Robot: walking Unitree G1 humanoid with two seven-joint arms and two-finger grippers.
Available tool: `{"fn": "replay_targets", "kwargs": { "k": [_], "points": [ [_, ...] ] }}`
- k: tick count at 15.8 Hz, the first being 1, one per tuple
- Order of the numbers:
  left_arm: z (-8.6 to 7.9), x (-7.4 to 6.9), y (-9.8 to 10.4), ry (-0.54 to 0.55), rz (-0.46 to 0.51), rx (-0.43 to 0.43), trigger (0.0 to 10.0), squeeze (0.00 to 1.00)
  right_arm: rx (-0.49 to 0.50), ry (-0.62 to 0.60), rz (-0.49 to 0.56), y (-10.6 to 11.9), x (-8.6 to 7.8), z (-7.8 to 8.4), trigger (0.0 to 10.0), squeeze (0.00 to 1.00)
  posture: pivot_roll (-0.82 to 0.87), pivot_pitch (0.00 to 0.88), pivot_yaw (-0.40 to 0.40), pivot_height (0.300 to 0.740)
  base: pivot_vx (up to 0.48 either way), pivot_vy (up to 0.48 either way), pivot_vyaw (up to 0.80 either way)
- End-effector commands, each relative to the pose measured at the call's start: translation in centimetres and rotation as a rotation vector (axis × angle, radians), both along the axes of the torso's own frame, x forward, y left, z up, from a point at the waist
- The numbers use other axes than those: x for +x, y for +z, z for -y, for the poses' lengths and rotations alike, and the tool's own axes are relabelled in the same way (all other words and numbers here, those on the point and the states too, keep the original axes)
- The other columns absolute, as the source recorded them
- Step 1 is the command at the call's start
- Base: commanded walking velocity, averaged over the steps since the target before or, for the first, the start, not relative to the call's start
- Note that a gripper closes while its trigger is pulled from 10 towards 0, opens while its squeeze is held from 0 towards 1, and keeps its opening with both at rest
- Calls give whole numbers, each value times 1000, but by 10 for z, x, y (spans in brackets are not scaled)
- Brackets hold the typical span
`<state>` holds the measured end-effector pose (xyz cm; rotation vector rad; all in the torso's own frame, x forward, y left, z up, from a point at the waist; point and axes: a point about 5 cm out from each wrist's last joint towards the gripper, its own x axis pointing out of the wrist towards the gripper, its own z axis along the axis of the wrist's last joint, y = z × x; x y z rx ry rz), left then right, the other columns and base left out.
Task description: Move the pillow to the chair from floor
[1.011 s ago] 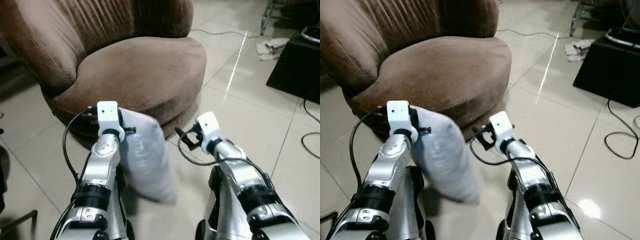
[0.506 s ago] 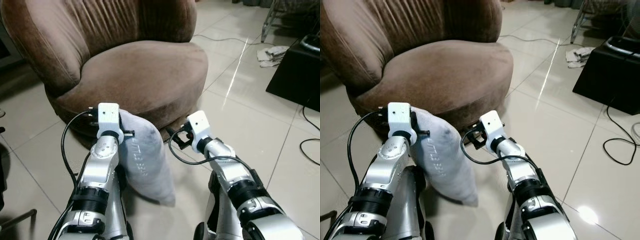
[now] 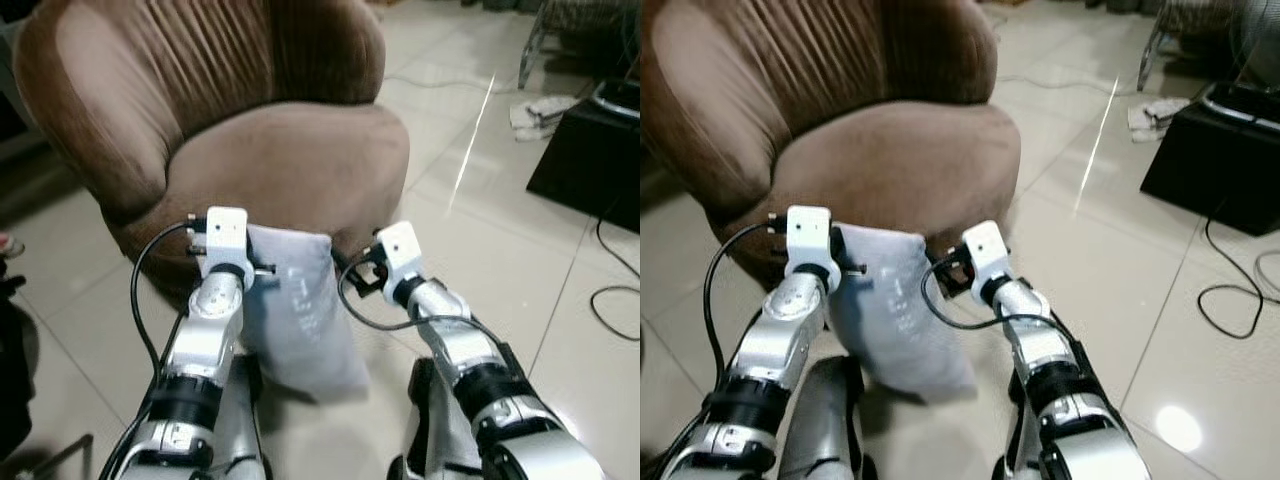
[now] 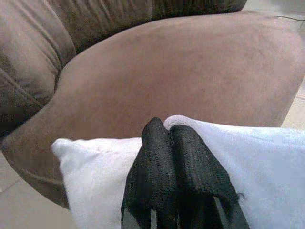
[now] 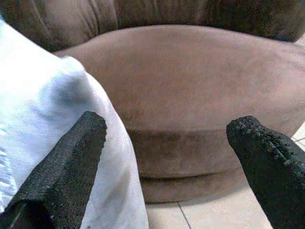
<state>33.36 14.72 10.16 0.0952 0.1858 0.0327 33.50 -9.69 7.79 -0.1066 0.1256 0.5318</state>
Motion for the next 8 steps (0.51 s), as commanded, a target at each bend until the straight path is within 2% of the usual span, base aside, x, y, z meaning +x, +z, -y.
{"fn": "replay_targets", "kwargs": {
  "k": [1, 6, 8],
  "points": [
    [2, 7, 15, -9, 62, 19, 10000, 0, 8, -12, 9, 1, 1, 1, 10000, 0, -50, 0, 56, 533, 0, 0, 0],
    [4, 8, 15, -14, 61, 2, 10000, 0, 26, -18, 14, 4, 2, 3, 10000, 0, -58, 0, 61, 578, 0, 0, 0],
    [-3, 8, 15, -7, 60, 8, 10000, 0, 26, -13, 18, 7, 3, 11, 10000, 0, -60, 0, 61, 598, 0, 0, 0]
  ]
}}
